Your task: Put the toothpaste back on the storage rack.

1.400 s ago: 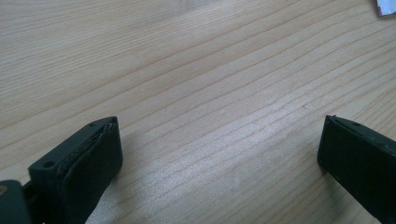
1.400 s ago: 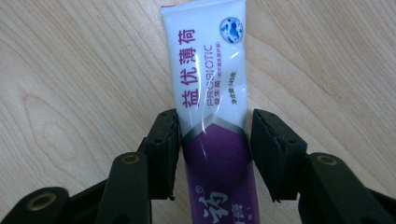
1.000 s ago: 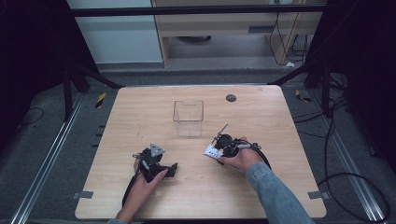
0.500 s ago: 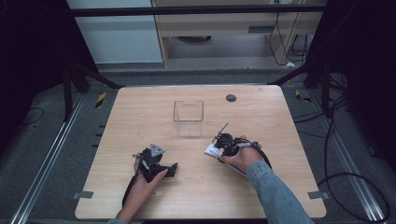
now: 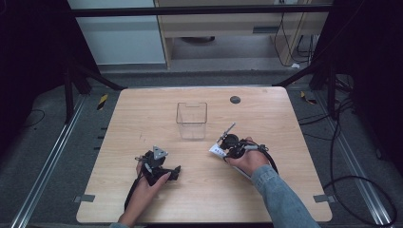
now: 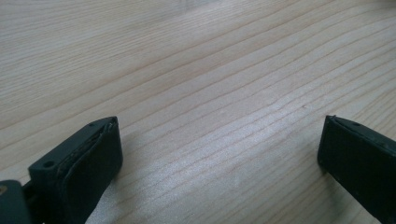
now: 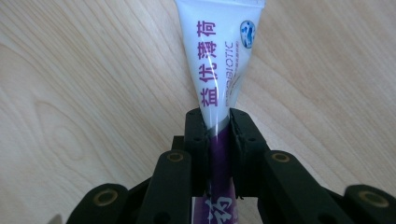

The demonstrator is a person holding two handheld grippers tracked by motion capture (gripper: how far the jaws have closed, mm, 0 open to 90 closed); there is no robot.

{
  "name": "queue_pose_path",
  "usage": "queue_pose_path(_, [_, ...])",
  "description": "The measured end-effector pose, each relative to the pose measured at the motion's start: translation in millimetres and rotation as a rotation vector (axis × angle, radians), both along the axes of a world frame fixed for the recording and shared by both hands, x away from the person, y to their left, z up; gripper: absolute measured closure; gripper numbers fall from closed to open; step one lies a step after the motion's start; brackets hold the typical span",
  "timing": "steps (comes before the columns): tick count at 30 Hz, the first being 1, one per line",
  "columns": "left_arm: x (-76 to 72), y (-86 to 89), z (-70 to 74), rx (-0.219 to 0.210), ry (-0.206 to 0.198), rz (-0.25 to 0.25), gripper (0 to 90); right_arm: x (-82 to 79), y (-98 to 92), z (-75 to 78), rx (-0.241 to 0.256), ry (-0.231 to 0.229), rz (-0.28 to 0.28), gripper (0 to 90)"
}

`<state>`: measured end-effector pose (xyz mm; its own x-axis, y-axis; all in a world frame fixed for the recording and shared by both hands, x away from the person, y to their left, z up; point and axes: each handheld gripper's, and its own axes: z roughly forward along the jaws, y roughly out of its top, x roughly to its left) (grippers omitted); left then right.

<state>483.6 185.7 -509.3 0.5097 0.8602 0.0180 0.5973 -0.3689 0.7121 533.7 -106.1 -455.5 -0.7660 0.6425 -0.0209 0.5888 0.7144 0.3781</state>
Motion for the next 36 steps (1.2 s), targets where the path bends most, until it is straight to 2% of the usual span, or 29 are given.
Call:
queue_pose_path(1, [0.0, 0.0, 0.0, 0.000, 0.000, 0.000, 0.0, 0.0, 0.0, 0.0, 0.000, 0.000, 0.000, 78.5])
queue_pose_path(2, [0.1, -0.2, 0.0, -0.001, 0.001, -0.001, 0.0, -0.5, -2.0, 7.3, 0.015, -0.008, -0.012, 78.6])
queue_pose_path(5, [0.2, -0.2, 0.0, 0.000, 0.001, -0.001, 0.0, -0.8, -3.7, 13.6, 0.005, -0.020, -0.017, 78.7])
queue_pose_path(8, [0.3, -0.3, 0.0, 0.000, 0.001, -0.002, 0.0, 0.4, -11.5, 25.5, 0.030, -0.044, -0.034, 78.8])
queue_pose_path(14, [0.4, -0.4, 0.1, 0.001, 0.002, -0.002, 0.0, 2.9, -23.5, 38.9, 0.073, -0.075, -0.068, 78.8])
queue_pose_path(16, [0.6, -0.6, 0.1, 0.001, 0.001, -0.003, 0.0, 3.0, -29.9, 47.5, 0.109, -0.099, -0.086, 78.9])
queue_pose_path(19, [0.6, -0.6, 0.1, 0.002, 0.001, -0.003, 0.0, 3.3, -33.6, 52.3, 0.128, -0.118, -0.092, 78.9])
queue_pose_path(21, [0.5, -0.6, 0.1, 0.001, 0.001, -0.002, 0.0, 3.1, -40.1, 57.8, 0.198, -0.127, -0.091, 78.9])
queue_pose_path(25, [0.5, -0.6, 0.1, 0.001, 0.001, -0.003, 0.0, 2.2, -44.9, 63.4, 0.238, -0.156, -0.105, 78.9])
queue_pose_path(26, [0.5, -0.6, 0.1, 0.001, 0.001, -0.003, 0.0, 1.7, -47.5, 67.3, 0.273, -0.179, -0.119, 78.9])
queue_pose_path(27, [0.5, -0.6, 0.1, 0.001, 0.001, -0.003, 0.0, 1.7, -47.5, 67.3, 0.273, -0.179, -0.119, 78.9])
queue_pose_path(28, [0.5, -0.6, 0.1, 0.002, 0.001, -0.004, 0.0, 0.6, -48.1, 70.8, 0.297, -0.207, -0.134, 78.9])
queue_pose_path(33, [0.0, -0.9, -0.1, -0.002, -0.001, -0.001, 0.0, -0.1, -47.6, 72.9, 0.329, -0.252, -0.152, 78.9])
queue_pose_path(34, [-0.1, -0.9, -0.1, -0.002, 0.000, -0.001, 0.0, -0.9, -46.4, 72.7, 0.347, -0.279, -0.154, 78.8])
queue_pose_path(36, [-0.2, -1.0, -0.1, -0.002, -0.001, 0.000, 0.0, -1.6, -45.6, 72.4, 0.362, -0.287, -0.157, 78.8])
